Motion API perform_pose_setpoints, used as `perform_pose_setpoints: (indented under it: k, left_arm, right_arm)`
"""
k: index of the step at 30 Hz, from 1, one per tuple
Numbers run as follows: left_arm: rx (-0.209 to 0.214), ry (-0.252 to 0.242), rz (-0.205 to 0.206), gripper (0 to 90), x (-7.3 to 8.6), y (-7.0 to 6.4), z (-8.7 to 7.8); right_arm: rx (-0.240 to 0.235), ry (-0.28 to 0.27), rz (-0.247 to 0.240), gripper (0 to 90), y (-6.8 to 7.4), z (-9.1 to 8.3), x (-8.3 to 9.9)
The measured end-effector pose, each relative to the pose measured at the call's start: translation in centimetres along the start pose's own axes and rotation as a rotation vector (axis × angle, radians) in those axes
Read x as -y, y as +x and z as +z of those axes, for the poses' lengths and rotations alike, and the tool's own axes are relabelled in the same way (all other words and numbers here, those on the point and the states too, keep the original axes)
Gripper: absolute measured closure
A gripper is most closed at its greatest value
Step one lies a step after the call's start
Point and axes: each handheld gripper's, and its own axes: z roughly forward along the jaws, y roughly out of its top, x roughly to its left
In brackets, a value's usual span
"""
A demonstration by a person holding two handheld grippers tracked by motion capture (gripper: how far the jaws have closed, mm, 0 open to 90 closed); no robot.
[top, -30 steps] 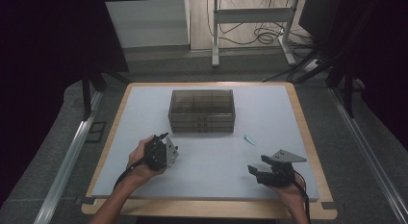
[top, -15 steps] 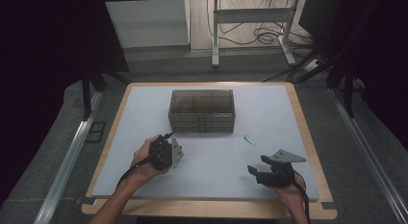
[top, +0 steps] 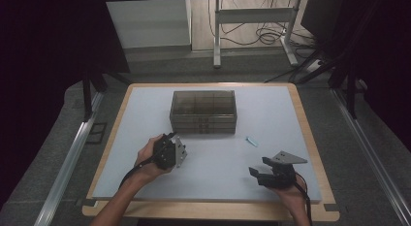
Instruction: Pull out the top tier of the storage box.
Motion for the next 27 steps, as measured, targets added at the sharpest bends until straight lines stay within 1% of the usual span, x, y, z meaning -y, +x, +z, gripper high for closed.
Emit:
perform_pose_setpoints:
  k: [3,6,11,18,20,22,24,25,27]
  left_arm:
    - [-0.007,-0.004,0.012,42.3,-0.1,0.0,0.2]
    - [-0.011,-0.014,0.009,42.5,-0.1,-0.1,0.3]
    - [-0.022,-0.028,0.021,42.9,-0.2,-0.3,0.7]
    - [-0.031,-0.025,0.048,43.6,-0.6,-0.5,1.2]
    - [-0.035,-0.036,0.045,43.8,-0.7,-0.6,1.3]
    - [-0.044,-0.035,0.066,44.3,-0.9,-0.7,1.2]
    - [-0.045,-0.044,0.065,44.4,-1.1,-0.7,1.3]
    - [-0.049,-0.04,0.087,44.5,-1.4,-0.7,1.3]
    - [-0.047,-0.046,0.09,44.5,-1.7,-0.8,1.3]
  right_arm:
    - [-0.001,0.001,0.0,29.1,0.0,0.0,0.0]
    - [-0.001,0.002,0.001,29.1,0.0,0.0,0.0]
    - [-0.001,0.007,0.003,29.1,0.0,0.1,0.0]
    - [-0.002,0.005,0.004,29.1,0.1,0.1,0.0]
    - [-0.002,0.005,0.004,29.1,0.1,0.0,0.0]
    - [-0.003,0.005,0.004,29.1,0.0,0.0,0.0]
    - [-0.003,0.005,0.004,29.1,0.0,0.0,0.0]
    - [-0.003,0.004,0.004,29.1,0.1,0.1,0.0]
    - [-0.004,0.005,0.006,29.1,0.1,0.1,0.0]
